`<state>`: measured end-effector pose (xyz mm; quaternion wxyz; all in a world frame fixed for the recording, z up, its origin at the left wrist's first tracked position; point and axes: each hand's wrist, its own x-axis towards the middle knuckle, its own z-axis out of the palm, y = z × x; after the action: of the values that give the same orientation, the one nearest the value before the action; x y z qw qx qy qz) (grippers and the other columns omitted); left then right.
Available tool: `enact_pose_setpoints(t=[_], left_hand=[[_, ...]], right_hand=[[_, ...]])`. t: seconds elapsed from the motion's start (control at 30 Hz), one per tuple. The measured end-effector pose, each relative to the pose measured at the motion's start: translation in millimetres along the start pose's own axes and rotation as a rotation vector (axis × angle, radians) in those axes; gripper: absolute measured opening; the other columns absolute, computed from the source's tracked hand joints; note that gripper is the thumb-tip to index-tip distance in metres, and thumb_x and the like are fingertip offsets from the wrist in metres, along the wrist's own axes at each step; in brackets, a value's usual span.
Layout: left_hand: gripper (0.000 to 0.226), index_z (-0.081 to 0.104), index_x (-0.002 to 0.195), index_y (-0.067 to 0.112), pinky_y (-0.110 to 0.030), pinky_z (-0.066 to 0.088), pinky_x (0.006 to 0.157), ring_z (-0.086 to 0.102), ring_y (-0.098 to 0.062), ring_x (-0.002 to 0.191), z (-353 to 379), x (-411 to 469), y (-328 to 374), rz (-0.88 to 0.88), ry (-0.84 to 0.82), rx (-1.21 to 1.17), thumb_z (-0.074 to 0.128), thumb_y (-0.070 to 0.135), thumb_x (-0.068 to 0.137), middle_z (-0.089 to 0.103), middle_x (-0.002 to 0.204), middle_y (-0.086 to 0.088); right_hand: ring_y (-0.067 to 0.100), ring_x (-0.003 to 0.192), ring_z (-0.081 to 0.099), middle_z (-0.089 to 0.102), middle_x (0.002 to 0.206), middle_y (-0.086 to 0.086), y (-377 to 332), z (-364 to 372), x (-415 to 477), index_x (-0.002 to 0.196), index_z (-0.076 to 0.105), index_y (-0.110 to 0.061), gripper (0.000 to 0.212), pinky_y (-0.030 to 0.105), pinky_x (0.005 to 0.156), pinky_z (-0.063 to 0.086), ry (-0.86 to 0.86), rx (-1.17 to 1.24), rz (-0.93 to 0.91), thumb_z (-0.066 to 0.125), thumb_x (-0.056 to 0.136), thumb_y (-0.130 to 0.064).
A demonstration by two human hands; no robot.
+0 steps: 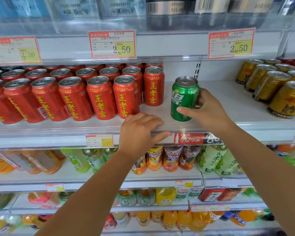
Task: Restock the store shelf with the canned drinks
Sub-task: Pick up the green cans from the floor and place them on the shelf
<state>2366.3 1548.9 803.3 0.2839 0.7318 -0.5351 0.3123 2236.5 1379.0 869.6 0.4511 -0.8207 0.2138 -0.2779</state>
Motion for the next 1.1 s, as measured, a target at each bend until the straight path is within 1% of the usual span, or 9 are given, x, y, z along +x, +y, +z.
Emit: enact_pose_setpoints(t=[0.13, 0.27, 0.33, 0.43, 0.5, 0.63, 0.8, 0.87, 1.1], left_hand=[[0.039, 0.076, 0.089, 0.025, -0.029, 0.043, 0.075, 0.065, -0.010, 0.083, 6, -2, 1, 0.062, 0.113, 0.062, 0.066, 0.063, 0.083, 0.074, 0.097, 0.015], [0.039, 0.076, 0.088, 0.024, -0.029, 0.043, 0.075, 0.065, -0.010, 0.082, 6, -3, 2, 0.082, 0.149, 0.074, 0.068, 0.061, 0.082, 0.074, 0.097, 0.014], [0.039, 0.076, 0.088, 0.024, -0.029, 0.043, 0.075, 0.065, -0.011, 0.082, 5, -3, 3, 0.083, 0.155, 0.080, 0.067, 0.061, 0.083, 0.074, 0.097, 0.014], [0.039, 0.076, 0.088, 0.023, -0.029, 0.043, 0.075, 0.065, -0.011, 0.083, 5, -2, 2, 0.083, 0.155, 0.083, 0.068, 0.061, 0.082, 0.074, 0.097, 0.013], [0.039, 0.076, 0.088, 0.023, -0.030, 0.044, 0.075, 0.066, -0.011, 0.083, 6, -3, 2, 0.085, 0.165, 0.092, 0.069, 0.060, 0.082, 0.074, 0.097, 0.013], [0.039, 0.076, 0.088, 0.023, -0.028, 0.043, 0.075, 0.065, -0.011, 0.083, 7, -2, 2, 0.083, 0.178, 0.106, 0.069, 0.061, 0.082, 0.074, 0.096, 0.012], [0.042, 0.076, 0.096, 0.024, -0.026, 0.042, 0.076, 0.065, -0.011, 0.088, 5, 0, 6, -0.018, 0.175, 0.100, 0.060, 0.062, 0.087, 0.074, 0.100, 0.012], [0.040, 0.076, 0.096, 0.024, -0.027, 0.043, 0.076, 0.065, -0.013, 0.088, 5, 1, 8, -0.053, 0.166, 0.111, 0.058, 0.059, 0.089, 0.074, 0.100, 0.011], [0.039, 0.077, 0.091, 0.020, -0.031, 0.042, 0.072, 0.066, -0.016, 0.081, 9, -2, 5, 0.031, 0.199, 0.178, 0.058, 0.054, 0.092, 0.075, 0.094, 0.009]], right_hand=[[0.012, 0.117, 0.056, 0.060, 0.128, -0.002, 0, -4, 9, 0.135, 0.045, -0.020, 0.070, 0.035, 0.102, 0.045, -0.072, -0.002, 0.062, 0.080, 0.076, -0.027], [0.014, 0.119, 0.053, 0.053, 0.133, -0.002, -1, -5, 13, 0.144, 0.021, -0.025, 0.095, 0.037, 0.105, 0.042, -0.093, -0.003, 0.128, 0.082, 0.072, -0.025], [0.010, 0.116, 0.048, 0.048, 0.127, -0.006, -1, 0, 11, 0.142, 0.016, -0.027, 0.099, 0.028, 0.100, 0.039, -0.075, -0.039, 0.119, 0.084, 0.070, -0.031], [0.011, 0.108, 0.049, 0.049, 0.120, -0.005, 0, 2, 13, 0.134, 0.029, -0.022, 0.087, 0.014, 0.077, 0.039, 0.000, -0.046, 0.097, 0.085, 0.069, -0.031], [0.013, 0.106, 0.054, 0.055, 0.119, -0.003, -1, -1, 19, 0.131, 0.039, -0.022, 0.073, 0.014, 0.070, 0.039, -0.016, -0.029, 0.089, 0.083, 0.072, -0.024], [0.011, 0.107, 0.055, 0.055, 0.118, -0.005, 5, -6, 28, 0.139, 0.036, -0.027, 0.078, 0.015, 0.072, 0.040, -0.071, 0.054, 0.115, 0.079, 0.074, -0.015], [0.013, 0.107, 0.055, 0.055, 0.119, -0.003, 10, -2, 44, 0.130, 0.041, -0.016, 0.079, 0.028, 0.088, 0.045, 0.014, -0.054, 0.115, 0.086, 0.067, -0.028], [0.012, 0.107, 0.057, 0.058, 0.118, -0.005, 13, -2, 64, 0.127, 0.047, -0.016, 0.075, 0.026, 0.086, 0.045, 0.002, -0.096, 0.106, 0.086, 0.065, -0.031], [0.019, 0.106, 0.059, 0.061, 0.116, 0.004, 27, 6, 127, 0.140, 0.040, -0.020, 0.075, 0.032, 0.093, 0.046, 0.024, -0.036, 0.125, 0.079, 0.077, -0.022]])
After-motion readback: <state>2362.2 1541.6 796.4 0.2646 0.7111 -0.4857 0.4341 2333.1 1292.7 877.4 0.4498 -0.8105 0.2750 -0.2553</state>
